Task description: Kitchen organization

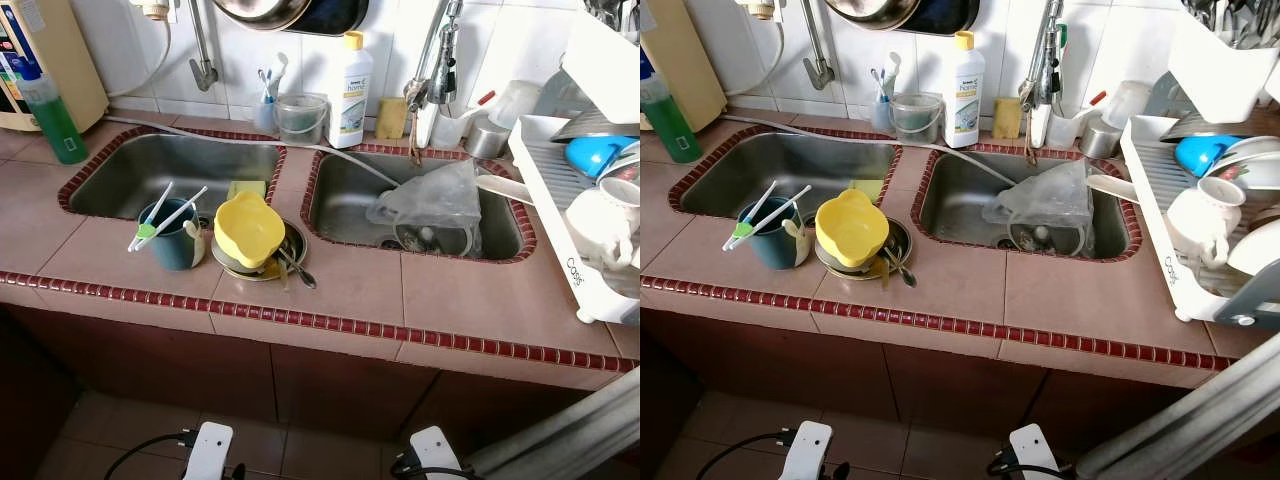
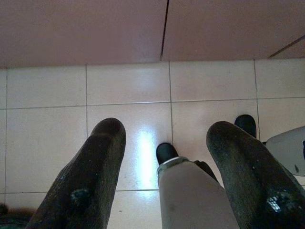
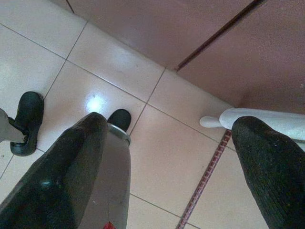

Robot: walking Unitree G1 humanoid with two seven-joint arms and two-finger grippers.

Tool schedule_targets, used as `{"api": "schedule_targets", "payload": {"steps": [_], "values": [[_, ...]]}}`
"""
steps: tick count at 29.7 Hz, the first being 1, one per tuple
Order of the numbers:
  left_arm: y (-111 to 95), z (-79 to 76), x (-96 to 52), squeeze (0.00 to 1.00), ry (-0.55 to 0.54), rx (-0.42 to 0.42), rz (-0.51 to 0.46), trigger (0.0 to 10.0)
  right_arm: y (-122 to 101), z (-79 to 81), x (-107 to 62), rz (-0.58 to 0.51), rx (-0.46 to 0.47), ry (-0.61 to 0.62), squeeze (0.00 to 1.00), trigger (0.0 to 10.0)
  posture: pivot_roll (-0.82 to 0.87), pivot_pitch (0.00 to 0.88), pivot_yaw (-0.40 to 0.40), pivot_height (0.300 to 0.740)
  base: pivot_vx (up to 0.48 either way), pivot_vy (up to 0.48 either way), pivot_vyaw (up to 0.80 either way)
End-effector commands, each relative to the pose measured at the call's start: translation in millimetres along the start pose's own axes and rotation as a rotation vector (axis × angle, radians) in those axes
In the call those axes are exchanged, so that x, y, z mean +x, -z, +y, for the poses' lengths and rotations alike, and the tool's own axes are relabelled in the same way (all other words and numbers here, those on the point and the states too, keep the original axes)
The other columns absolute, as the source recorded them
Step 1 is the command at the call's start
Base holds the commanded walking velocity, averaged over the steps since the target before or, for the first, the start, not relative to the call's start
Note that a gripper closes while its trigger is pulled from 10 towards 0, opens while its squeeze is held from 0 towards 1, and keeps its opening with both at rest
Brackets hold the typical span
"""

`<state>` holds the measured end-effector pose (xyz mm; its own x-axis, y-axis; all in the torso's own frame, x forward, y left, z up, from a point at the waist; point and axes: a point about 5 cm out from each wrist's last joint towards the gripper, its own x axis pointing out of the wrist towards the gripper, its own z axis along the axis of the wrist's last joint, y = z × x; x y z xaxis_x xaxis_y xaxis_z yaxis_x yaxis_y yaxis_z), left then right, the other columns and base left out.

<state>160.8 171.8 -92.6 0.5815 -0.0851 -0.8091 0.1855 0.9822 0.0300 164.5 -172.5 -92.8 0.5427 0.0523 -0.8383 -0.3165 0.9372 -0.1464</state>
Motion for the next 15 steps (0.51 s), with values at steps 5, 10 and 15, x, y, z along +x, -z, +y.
{"api": "schedule_targets", "payload": {"steps": [5, 10, 15], "values": [[2.9, 0.6, -1.0, 0.00, -0.005, -0.013, 0.002, 10.0, 0.3, -3.4, -0.5, -0.005, -0.002, -0.001, 0.00, 10.0, 0.01, 0.000, -0.028, 0.740, 0.000, 0.000, 0.00], [3.5, 0.3, -1.5, 0.00, -0.001, -0.034, -0.009, 10.0, 1.6, -4.0, -0.8, -0.001, -0.001, 0.000, 0.00, 10.0, 0.01, 0.000, -0.029, 0.740, 0.000, 0.000, 0.00], [0.7, 7.4, -3.4, 0.00, 0.002, -0.048, -0.057, 10.0, 1.4, -7.8, -1.5, -0.018, 0.004, 0.009, 0.00, 10.0, 0.01, 0.000, -0.031, 0.740, 0.000, 0.000, 0.00]]}}
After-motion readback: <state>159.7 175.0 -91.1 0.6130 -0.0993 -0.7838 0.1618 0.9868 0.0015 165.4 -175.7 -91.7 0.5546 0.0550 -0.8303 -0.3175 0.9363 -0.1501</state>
